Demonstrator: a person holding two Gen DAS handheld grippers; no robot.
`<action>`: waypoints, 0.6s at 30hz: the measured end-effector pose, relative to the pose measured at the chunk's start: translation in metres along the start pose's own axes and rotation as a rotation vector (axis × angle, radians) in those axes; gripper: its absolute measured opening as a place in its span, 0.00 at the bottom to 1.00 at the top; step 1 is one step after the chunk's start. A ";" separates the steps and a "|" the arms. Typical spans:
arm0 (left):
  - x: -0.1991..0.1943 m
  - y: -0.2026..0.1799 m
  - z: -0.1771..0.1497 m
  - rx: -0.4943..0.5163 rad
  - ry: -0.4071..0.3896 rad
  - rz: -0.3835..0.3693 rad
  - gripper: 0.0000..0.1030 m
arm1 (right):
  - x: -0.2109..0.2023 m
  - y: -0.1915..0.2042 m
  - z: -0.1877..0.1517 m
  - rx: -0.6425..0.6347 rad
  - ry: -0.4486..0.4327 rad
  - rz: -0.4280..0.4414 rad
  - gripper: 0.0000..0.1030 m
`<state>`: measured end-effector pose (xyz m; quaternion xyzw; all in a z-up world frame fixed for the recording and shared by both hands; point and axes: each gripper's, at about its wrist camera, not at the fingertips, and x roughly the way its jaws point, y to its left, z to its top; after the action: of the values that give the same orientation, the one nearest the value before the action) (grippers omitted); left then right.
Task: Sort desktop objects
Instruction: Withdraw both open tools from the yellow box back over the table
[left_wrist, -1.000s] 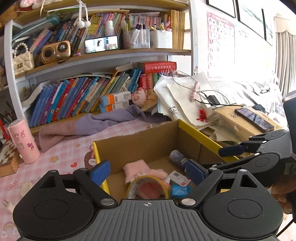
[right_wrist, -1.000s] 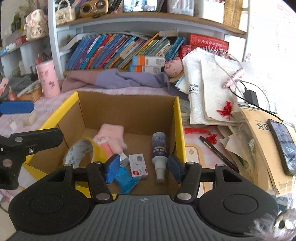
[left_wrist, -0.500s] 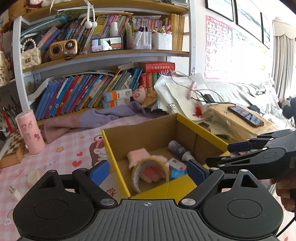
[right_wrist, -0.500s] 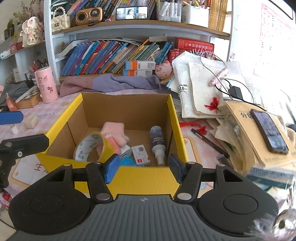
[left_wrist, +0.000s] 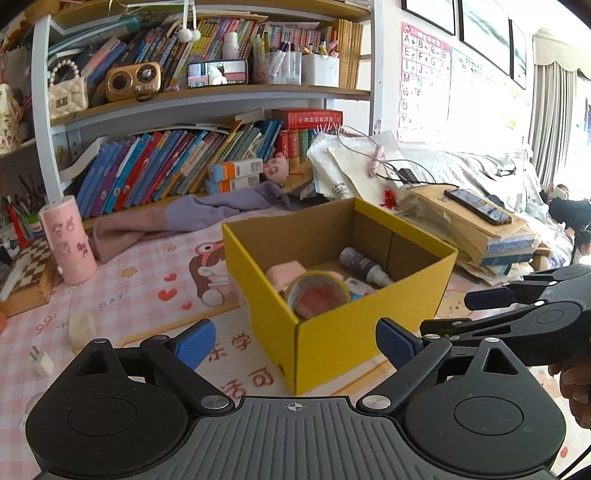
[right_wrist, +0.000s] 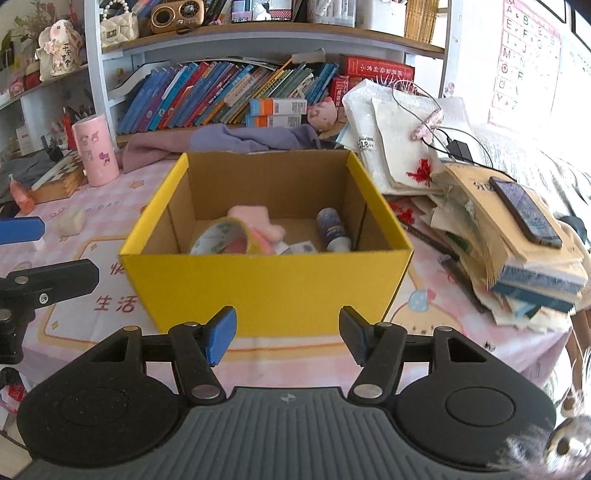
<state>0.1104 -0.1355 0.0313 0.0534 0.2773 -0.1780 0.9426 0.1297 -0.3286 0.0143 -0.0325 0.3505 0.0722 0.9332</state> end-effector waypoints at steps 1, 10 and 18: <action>-0.002 0.003 -0.003 0.001 0.003 -0.003 0.93 | -0.002 0.005 -0.003 0.004 0.002 -0.002 0.57; -0.031 0.027 -0.027 0.003 0.049 -0.015 0.93 | -0.018 0.054 -0.028 0.023 0.050 0.016 0.58; -0.057 0.050 -0.048 0.009 0.058 -0.012 0.93 | -0.035 0.096 -0.048 0.050 0.066 0.030 0.59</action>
<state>0.0598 -0.0621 0.0222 0.0610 0.3041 -0.1832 0.9329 0.0575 -0.2435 -0.0003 -0.0065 0.3833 0.0765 0.9204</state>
